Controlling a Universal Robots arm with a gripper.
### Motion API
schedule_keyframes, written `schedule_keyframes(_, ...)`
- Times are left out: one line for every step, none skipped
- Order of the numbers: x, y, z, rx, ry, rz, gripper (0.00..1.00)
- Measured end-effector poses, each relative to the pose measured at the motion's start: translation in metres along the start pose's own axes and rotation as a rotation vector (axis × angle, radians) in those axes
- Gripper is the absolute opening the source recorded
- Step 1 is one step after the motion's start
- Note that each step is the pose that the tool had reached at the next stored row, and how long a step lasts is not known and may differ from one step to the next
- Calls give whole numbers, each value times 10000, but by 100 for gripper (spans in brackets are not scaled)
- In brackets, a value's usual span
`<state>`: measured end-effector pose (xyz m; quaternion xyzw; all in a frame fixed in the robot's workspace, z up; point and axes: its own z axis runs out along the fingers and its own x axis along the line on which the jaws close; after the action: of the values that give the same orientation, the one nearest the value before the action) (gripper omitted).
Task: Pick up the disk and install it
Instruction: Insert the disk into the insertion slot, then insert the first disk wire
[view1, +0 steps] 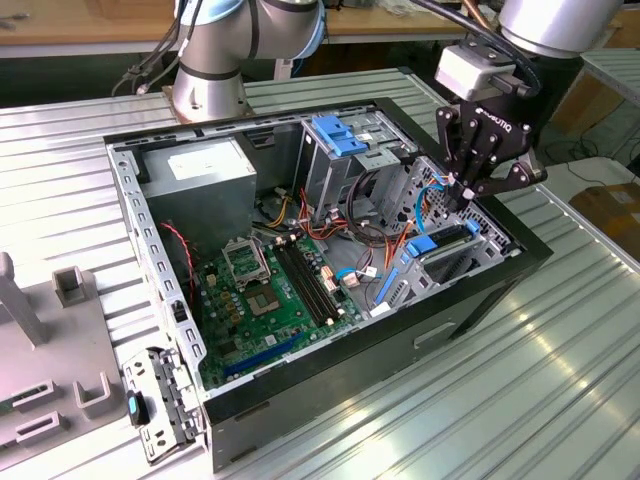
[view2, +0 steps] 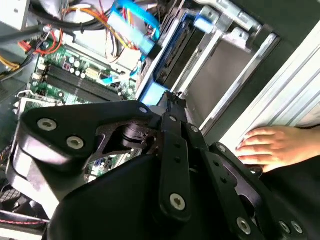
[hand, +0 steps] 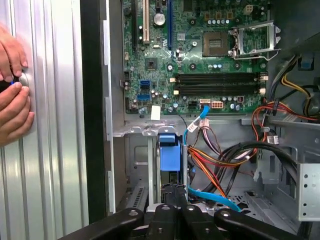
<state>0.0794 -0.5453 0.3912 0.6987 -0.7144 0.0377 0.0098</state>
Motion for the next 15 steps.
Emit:
schedule_keyframes(-1,-31,5,-2,0,0,11)
schedule_keyframes(-2,-58,9,-2,0,-1,11)
schedule_keyframes(-2,-58,9,-2,1,0,11)
schedule_keyframes(-2,-58,9,-3,2,0,11)
schedule_keyframes(-2,-59,9,-2,1,0,11)
schedule_keyframes(-2,-59,9,-2,0,0,11)
schedule_keyframes(-2,-59,9,-3,0,0,11)
schedule_keyframes(-2,-60,9,-3,0,0,11)
schedule_keyframes(-2,-60,9,-2,1,0,11)
schedule_keyframes(-2,-60,9,-2,0,0,11)
schedule_keyframes(-2,-60,9,-3,0,0,11)
schedule_keyframes(-2,-61,9,-2,0,0,11)
schedule_keyframes(-2,-61,10,-2,0,0,11)
schedule_keyframes(-2,-61,9,-2,0,0,11)
schedule_keyframes(-2,-61,9,-3,0,0,11)
